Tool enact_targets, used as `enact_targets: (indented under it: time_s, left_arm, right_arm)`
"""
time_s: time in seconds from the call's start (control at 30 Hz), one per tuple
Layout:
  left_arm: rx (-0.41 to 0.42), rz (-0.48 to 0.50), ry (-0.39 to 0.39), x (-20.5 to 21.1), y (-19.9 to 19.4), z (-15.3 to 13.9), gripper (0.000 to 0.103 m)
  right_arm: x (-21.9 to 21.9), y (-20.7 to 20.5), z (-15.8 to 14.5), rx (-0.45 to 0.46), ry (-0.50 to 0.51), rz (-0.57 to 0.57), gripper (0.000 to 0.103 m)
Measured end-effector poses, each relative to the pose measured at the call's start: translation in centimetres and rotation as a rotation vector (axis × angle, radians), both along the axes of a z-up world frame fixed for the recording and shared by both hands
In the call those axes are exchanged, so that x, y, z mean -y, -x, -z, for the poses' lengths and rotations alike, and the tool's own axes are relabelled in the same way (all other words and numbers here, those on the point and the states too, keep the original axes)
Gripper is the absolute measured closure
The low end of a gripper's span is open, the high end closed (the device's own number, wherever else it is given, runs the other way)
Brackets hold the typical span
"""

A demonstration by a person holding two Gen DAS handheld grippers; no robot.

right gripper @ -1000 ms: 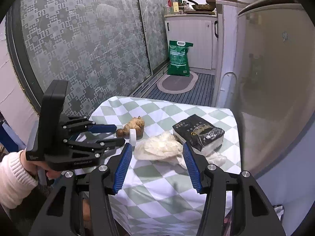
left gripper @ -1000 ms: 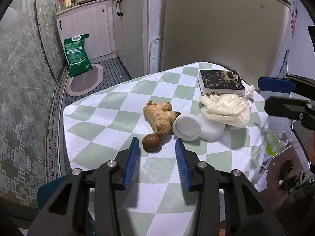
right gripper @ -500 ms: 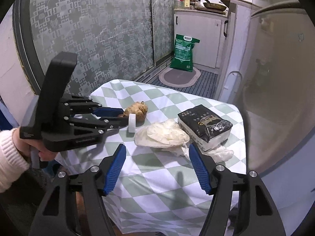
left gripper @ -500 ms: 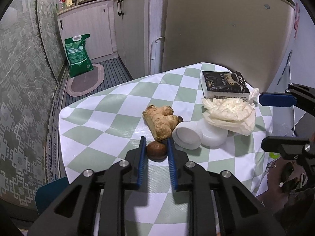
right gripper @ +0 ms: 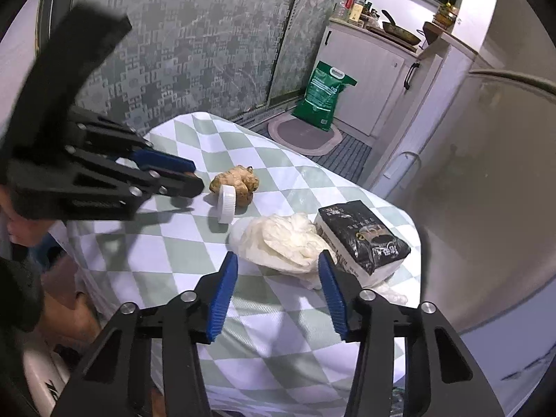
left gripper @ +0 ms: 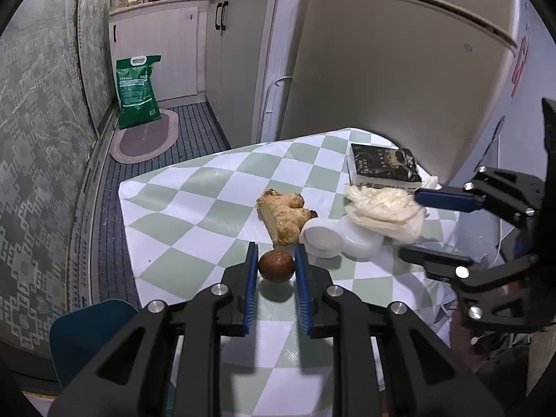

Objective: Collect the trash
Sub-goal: 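Grasp the brown nut with the left gripper while the right gripper grasps crumpled tissue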

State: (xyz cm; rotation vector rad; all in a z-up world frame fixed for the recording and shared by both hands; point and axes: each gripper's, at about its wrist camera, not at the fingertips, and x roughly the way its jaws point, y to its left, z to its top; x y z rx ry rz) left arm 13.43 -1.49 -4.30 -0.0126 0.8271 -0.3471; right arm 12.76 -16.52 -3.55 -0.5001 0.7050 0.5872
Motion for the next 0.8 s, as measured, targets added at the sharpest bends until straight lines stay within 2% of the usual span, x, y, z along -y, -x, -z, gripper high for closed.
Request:
enact_targets:
  time_s: [0.1,0.2,0.27,0.4,0.47,0.57,0.63,0.8]
  left_arm:
    - [0.007,0.002,0.008,-0.3,0.4,-0.4,0.080]
    - [0.009,0.002,0.016,-0.8,0.7,-0.6,0.080]
    - [0.007,0.001,0.019,-1.1,1.0,-0.7,0.080]
    - [0.008,0.004,0.016,-1.6,1.3,-0.8,0.080]
    - [0.010,0.005,0.018,-1.7,1.4,-0.9,0.080]
    - [0.017,0.003,0.020,-2.1,1.7,-1.2,0.080]
    - [0.023,-0.004,0.024,-2.5,1.8,-1.4,0.080]
    - [0.046,-0.026,0.045,-4.0,2.5,-2.3,0.080]
  right_arm:
    - [-0.4,-0.3,0.0,-0.002,-0.001,0.000,0.060]
    - [-0.5,-0.9,0.1,-0.003,0.009,0.018,0.067]
    - [-0.6,-1.4,0.2,-0.018,0.004,0.031,0.074]
    - [-0.7,-2.1,0.7,-0.050,0.005,0.051,0.082]
    - [-0.6,-2.6,0.9,-0.070,-0.013,0.071,0.093]
    - [-0.6,-2.9,0.8,-0.102,-0.040,0.075,0.100]
    - [-0.7,-2.9,0.7,-0.108,-0.047,0.081,0.100]
    - [-0.3,-3.1,-0.5,-0.137,-0.144,0.095,0.100]
